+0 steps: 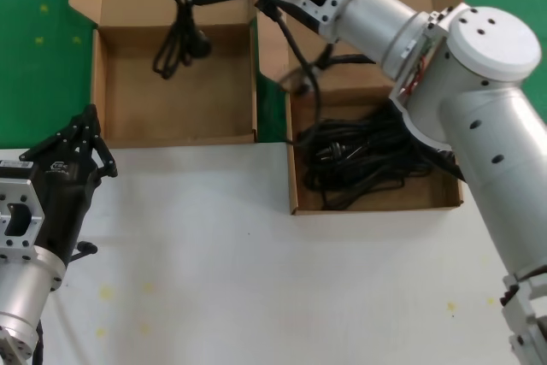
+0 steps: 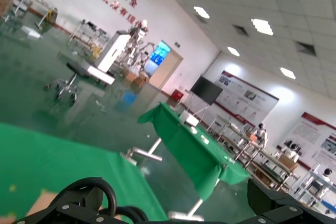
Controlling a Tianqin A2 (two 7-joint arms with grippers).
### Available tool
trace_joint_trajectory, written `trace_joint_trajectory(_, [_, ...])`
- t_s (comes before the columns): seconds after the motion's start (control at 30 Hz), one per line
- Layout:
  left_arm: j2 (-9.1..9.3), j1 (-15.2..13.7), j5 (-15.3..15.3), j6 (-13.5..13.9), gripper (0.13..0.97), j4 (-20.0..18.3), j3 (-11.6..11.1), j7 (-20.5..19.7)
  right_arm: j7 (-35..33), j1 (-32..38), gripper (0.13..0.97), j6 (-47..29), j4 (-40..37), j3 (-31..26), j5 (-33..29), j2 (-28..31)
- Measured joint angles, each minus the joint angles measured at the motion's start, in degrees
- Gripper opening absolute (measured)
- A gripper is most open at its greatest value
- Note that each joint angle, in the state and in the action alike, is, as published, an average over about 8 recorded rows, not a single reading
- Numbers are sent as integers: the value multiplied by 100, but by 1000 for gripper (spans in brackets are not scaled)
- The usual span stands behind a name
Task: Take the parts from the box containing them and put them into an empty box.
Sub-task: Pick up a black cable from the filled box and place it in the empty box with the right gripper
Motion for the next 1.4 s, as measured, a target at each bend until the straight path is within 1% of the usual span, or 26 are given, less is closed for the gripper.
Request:
trace_joint_trajectory(0.2, [0, 0, 0, 0, 144, 0, 0, 0, -265, 122, 966, 211, -115, -491, 541, -14])
trace_joint_trajectory(0.27, [0, 0, 0, 0, 144, 0, 0, 0, -365, 147, 966, 281, -203, -661, 564, -15])
trace_joint_trajectory(0.37, [0, 0, 0, 0, 144, 0, 0, 0, -484, 171, 966, 389, -352, -890, 394, -8])
trace_joint_trajectory(0.5, [0, 0, 0, 0, 144, 0, 0, 0, -432, 177, 966, 536, -441, -1166, -130, 54])
trace_joint_trajectory(0.6, [0, 0, 0, 0, 144, 0, 0, 0, -154, 172, 966, 633, -365, -1405, -653, 166])
trace_joint_trajectory(0.83, [0, 0, 0, 0, 144, 0, 0, 0, 940, 164, 966, 643, 104, -1971, -2095, 583])
trace_joint_trajectory(1.0, [0, 0, 0, 0, 144, 0, 0, 0, 1714, 165, 966, 439, 499, -2171, -2999, 896])
trace_joint_trajectory(1.17, [0, 0, 0, 0, 144, 0, 0, 0, 2283, 162, 966, 151, 869, -2206, -3567, 1186])
trace_joint_trajectory(1.4, [0, 0, 0, 0, 144, 0, 0, 0, 2783, 96, 966, -282, 1297, -2177, -3999, 1558])
